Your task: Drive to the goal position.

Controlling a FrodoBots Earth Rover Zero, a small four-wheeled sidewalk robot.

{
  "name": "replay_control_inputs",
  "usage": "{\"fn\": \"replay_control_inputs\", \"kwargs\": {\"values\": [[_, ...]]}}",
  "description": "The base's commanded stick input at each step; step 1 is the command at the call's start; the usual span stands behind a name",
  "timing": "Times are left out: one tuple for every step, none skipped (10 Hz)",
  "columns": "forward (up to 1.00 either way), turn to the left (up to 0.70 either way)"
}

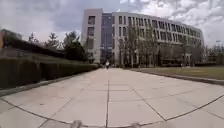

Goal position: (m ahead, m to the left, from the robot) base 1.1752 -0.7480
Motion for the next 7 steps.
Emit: {"fn": "replay_control_inputs", "kwargs": {"values": [[0.08,0.03],[0.07,0.02],[0.08,0.03],[0.07,0.02],[0.07,0.02],[0.08,0.03],[0.08,0.03]]}}
